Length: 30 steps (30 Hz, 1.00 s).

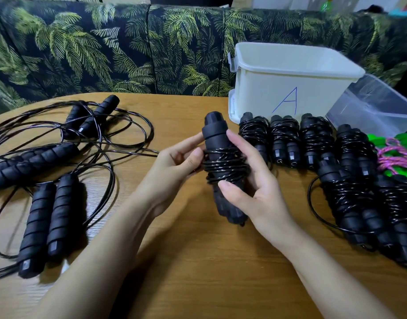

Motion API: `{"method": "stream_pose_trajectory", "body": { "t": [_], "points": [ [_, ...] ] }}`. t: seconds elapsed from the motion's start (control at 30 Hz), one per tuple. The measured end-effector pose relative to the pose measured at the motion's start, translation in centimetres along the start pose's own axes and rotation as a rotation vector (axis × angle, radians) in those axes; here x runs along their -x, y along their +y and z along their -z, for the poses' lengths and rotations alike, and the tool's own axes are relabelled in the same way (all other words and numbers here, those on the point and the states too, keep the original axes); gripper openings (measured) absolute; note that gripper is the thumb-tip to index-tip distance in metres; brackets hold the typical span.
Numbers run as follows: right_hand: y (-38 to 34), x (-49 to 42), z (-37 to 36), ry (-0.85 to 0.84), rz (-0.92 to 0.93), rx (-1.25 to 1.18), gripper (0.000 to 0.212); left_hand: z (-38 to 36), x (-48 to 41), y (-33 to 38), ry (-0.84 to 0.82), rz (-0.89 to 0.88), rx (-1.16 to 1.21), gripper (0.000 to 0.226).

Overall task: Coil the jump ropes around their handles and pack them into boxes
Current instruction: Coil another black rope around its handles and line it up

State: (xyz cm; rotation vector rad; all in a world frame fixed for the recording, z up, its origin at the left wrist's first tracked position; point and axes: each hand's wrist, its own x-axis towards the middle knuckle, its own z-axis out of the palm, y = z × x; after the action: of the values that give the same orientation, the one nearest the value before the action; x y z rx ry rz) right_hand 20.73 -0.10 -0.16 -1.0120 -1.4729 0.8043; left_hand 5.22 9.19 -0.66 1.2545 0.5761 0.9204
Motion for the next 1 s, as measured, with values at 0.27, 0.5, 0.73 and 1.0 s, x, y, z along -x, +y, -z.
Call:
{"method": "stream_pose_trajectory", "body": {
  "t": [0.27, 0.5, 0.73, 1.0],
  "points": [
    [0.6, -0.4, 0.5, -0.02, 0.024, 0.266, 0.06, -0.6, 0.2, 0.6, 0.152, -0.013, -0.031, 0.036],
    [1.8, 0.1, -1.1, 0.007, 0.047, 0.723, 0.087, -1.4, 0.5, 0.2, 0.323, -0.077, -0.116, 0.055],
    [2.2, 0.0, -1.0, 0.055, 0.044, 0.822, 0.096, -1.3, 0.6, 0.7, 0.277, -0.071, -0.126, 0.052],
    [1.8, -0.7, 1.1, -0.008, -0.059, 0.398, 0.094, -1.2, 0.6, 0.7, 0.259, -0.054, -0.101, 0.044]
  ]
}}
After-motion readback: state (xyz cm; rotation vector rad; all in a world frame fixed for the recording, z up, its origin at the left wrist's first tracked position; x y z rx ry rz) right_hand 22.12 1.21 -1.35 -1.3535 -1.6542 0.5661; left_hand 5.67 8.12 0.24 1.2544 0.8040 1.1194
